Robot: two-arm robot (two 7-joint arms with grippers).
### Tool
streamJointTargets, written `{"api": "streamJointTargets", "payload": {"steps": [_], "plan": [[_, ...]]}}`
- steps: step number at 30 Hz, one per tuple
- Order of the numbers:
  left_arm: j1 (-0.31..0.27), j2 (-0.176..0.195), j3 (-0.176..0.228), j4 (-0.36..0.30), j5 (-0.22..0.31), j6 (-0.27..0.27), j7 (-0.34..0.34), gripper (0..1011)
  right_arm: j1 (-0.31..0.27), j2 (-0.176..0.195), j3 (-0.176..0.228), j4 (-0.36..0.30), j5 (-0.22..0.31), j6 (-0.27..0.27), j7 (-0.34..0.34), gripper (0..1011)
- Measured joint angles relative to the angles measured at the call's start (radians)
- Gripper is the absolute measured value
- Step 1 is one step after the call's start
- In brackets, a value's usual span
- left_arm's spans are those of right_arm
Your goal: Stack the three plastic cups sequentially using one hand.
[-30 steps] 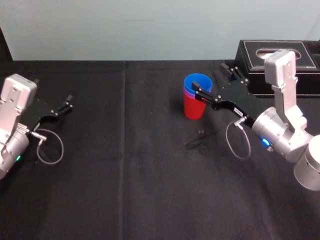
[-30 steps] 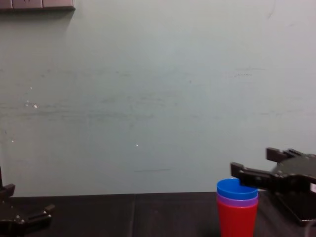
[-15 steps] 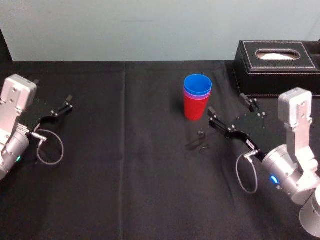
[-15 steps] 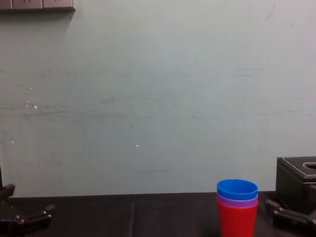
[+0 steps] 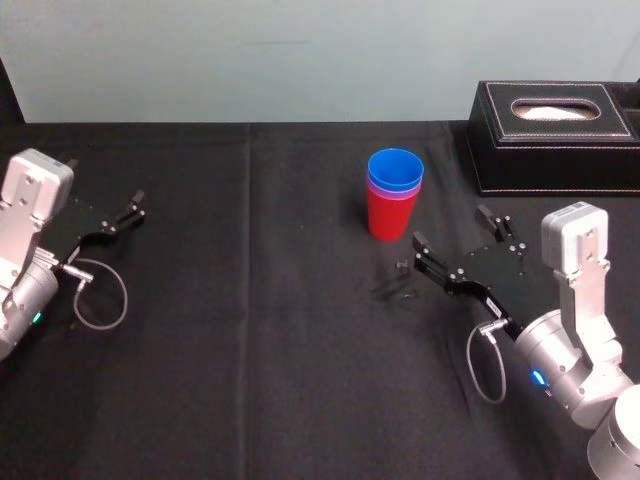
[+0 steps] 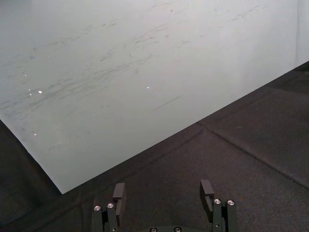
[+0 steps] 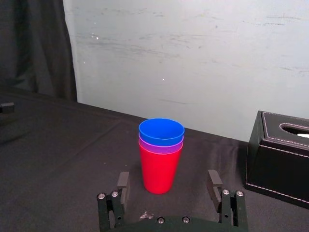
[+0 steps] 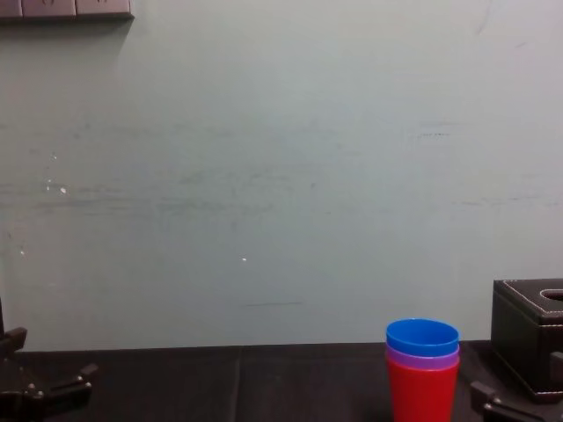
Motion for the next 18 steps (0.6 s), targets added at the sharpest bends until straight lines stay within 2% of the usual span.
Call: {"api": "streamJointTargets", "payload": {"steps": [18], "plan": [[0.0, 0.0, 0.0, 0.0, 0.0, 0.0, 0.0, 1005, -0.005, 0.001, 0.002, -0.009, 0.002, 0.008, -0.002, 1004]]}}
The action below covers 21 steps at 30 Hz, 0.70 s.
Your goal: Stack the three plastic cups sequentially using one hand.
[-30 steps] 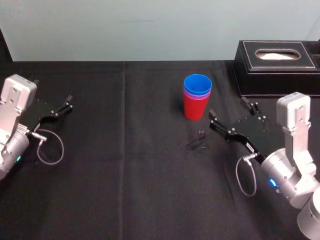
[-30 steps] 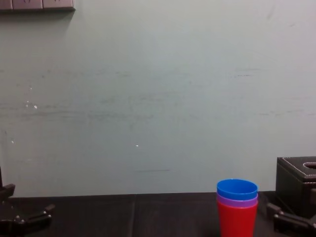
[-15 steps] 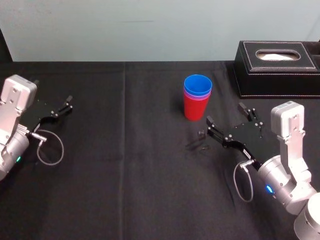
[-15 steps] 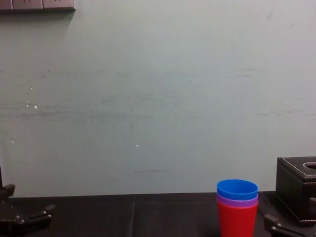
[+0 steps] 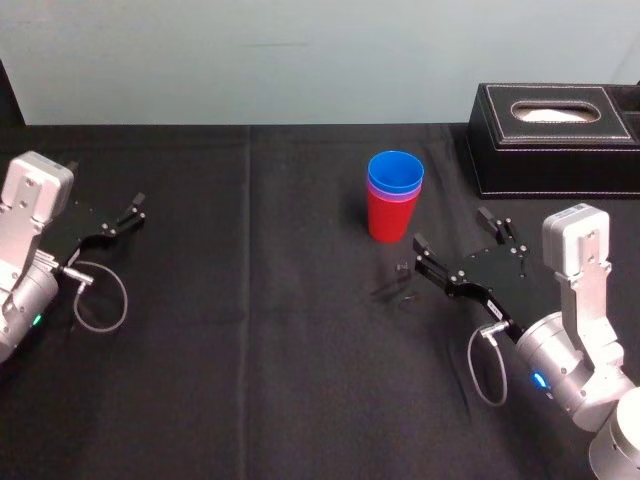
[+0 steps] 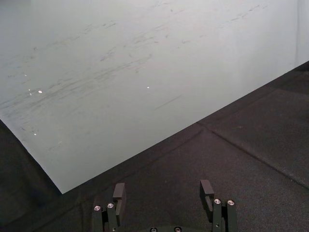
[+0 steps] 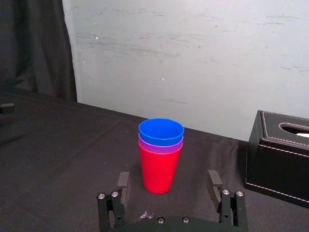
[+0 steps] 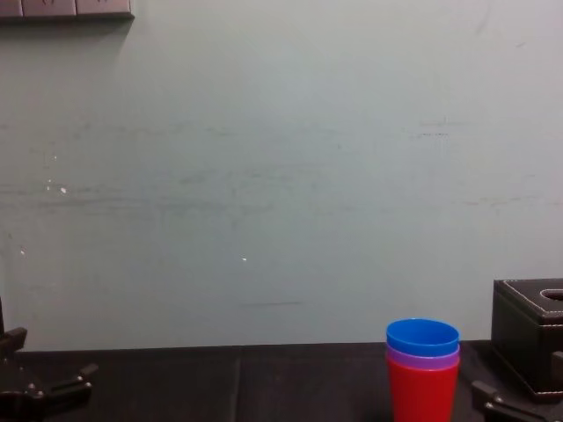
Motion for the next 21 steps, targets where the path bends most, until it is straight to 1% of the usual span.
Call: {"api": "streamJointTargets", "payload": {"steps": [21], "plan": [[0.0, 0.0, 0.0, 0.0, 0.0, 0.0, 0.0, 1005, -0.001, 0.0, 0.0, -0.002, 0.001, 0.002, -0.002, 1004]]}}
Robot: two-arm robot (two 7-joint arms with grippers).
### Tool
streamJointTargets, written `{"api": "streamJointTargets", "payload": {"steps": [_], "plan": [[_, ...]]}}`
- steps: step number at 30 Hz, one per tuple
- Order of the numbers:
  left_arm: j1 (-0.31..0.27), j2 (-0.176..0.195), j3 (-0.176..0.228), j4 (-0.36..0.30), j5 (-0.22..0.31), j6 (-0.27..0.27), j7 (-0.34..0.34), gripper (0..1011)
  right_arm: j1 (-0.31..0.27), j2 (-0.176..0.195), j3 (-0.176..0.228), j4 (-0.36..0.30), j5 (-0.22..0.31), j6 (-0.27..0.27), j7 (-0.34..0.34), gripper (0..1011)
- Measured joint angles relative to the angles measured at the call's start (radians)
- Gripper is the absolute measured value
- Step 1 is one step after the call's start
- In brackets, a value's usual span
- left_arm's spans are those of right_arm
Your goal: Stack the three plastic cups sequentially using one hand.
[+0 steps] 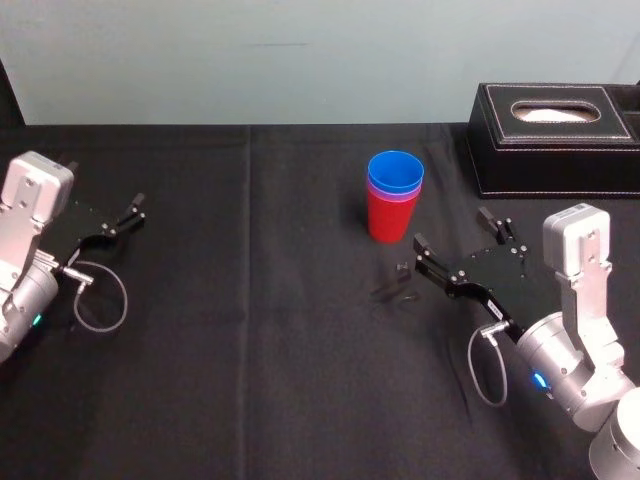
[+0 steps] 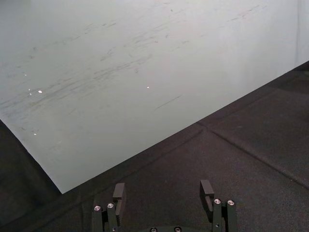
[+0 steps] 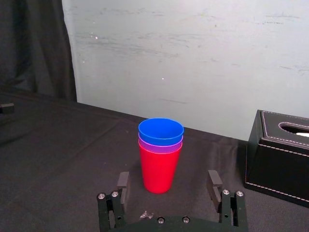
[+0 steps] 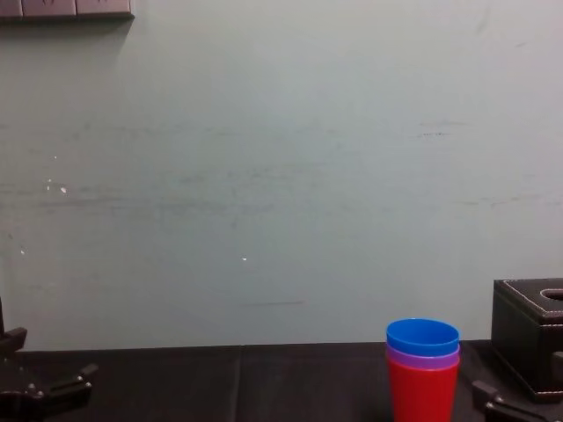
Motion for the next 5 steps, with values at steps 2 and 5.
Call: {"api": "streamJointTargets", "payload": {"steps": [2, 5], "plan": [[0.0, 0.0, 0.0, 0.0, 0.0, 0.0, 0.0, 1005, 0.0, 0.0, 0.0, 0.0, 0.0, 0.0, 0.0, 1004], [0.0, 0.0, 0.0, 0.0, 0.0, 0.0, 0.0, 1005, 0.0, 0.0, 0.0, 0.0, 0.0, 0.0, 0.0, 1004]]}}
